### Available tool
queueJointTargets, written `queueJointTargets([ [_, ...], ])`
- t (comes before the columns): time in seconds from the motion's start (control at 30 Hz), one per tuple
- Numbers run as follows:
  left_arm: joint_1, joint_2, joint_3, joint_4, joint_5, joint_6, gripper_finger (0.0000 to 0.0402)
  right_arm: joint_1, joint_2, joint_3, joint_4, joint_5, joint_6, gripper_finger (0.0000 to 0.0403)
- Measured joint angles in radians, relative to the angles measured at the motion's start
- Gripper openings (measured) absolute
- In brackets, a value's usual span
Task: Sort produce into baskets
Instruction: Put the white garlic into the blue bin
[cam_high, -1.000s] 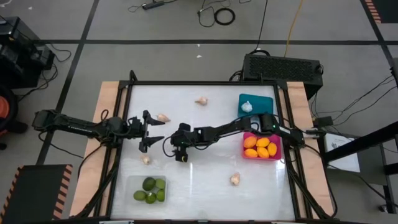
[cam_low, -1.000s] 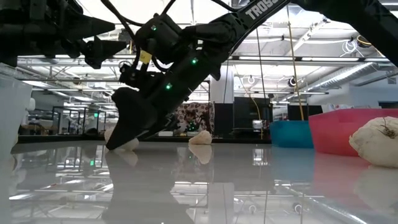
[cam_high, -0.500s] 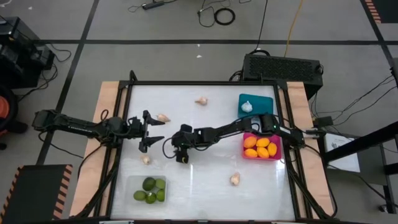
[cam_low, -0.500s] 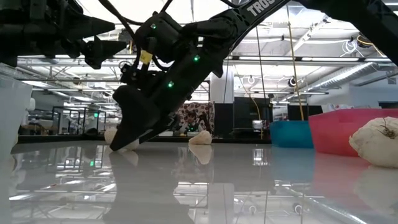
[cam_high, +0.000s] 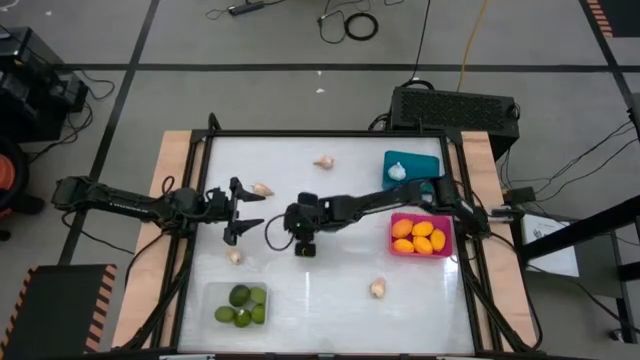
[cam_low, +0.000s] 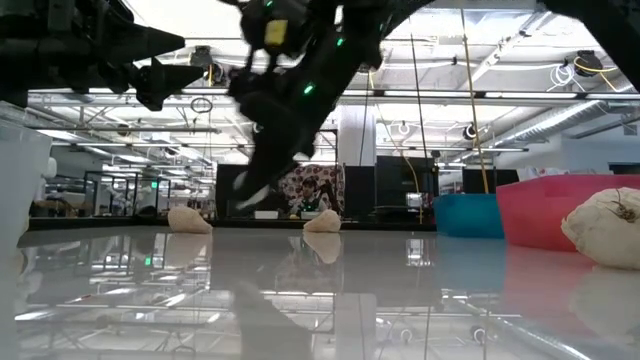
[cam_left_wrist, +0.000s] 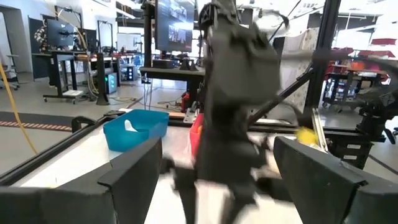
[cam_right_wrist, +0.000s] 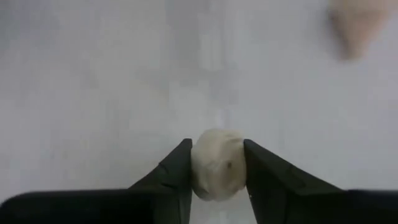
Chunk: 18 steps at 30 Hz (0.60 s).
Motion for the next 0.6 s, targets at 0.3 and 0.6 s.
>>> queueJointTargets([
  [0.3, 0.000, 0.000, 0.000, -0.001, 0.000, -0.001, 0.0312, -0.107, -0.164, 0.001, -0.394, 0.215, -0.076, 0.0115],
  [0.6, 0.000, 0.000, 0.000, -0.026, 0.000, -0.002, 0.0312, -0.332, -0.229, 0.001, -0.849, 0.300, -0.021, 0.0116],
])
